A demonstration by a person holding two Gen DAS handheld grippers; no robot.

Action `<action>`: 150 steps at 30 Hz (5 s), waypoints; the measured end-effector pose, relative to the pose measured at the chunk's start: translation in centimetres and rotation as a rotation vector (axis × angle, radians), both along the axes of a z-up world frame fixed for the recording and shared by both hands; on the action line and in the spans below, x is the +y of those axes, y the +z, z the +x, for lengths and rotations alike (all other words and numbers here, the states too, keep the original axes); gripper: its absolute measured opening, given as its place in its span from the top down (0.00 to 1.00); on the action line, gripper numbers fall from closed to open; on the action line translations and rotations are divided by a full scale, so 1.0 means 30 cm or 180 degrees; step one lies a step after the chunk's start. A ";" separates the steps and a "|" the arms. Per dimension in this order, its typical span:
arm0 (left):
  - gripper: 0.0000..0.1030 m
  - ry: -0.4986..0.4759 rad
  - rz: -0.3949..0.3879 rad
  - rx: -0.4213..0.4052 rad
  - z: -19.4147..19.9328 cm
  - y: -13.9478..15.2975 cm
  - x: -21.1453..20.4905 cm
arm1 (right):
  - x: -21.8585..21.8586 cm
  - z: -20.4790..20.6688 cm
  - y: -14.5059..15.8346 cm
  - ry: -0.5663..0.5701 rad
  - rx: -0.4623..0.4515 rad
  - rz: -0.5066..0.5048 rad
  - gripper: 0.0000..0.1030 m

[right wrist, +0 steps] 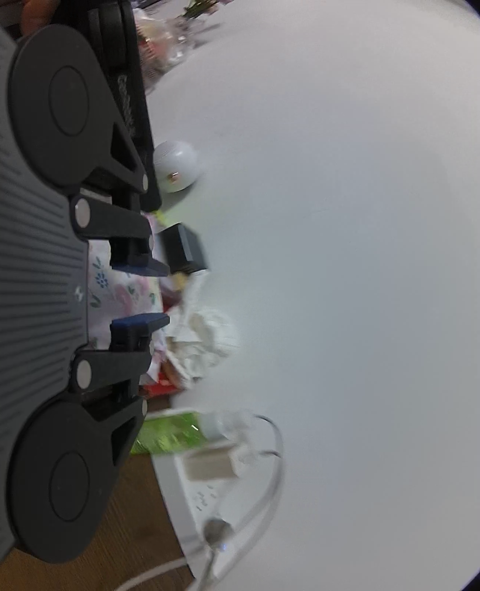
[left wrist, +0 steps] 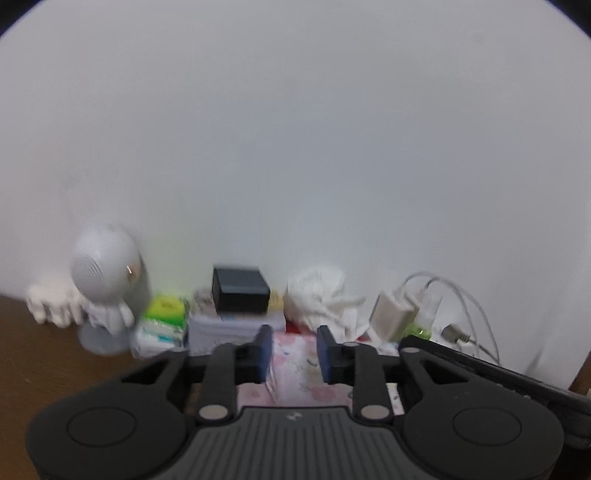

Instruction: Fold clothes

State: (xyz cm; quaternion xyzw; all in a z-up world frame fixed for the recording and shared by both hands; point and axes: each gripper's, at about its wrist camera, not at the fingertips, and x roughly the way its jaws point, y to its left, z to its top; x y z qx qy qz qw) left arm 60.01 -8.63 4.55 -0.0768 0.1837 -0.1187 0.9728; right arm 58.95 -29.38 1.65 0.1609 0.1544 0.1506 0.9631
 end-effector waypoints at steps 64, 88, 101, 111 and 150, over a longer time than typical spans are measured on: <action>0.00 0.0380 0.0590 -0.0159 -1.269 -0.080 0.158 | 0.172 -1.186 0.022 -0.0100 0.0116 -0.0788 0.00; 0.00 0.0365 0.0802 -0.0109 -1.732 -0.105 0.190 | 0.245 -1.689 0.028 -0.0059 0.0205 -0.0823 0.00; 0.00 0.0511 0.0691 -0.0146 -1.829 -0.098 0.237 | 0.248 -1.784 0.050 -0.0115 0.0169 -0.0889 0.00; 0.00 0.0489 0.0643 -0.0147 -1.848 -0.097 0.244 | 0.253 -1.807 0.053 -0.0082 0.0155 -0.0884 0.00; 0.00 0.0470 0.0657 -0.0096 -1.853 -0.104 0.237 | 0.262 -1.807 0.047 -0.0056 0.0186 -0.0853 0.00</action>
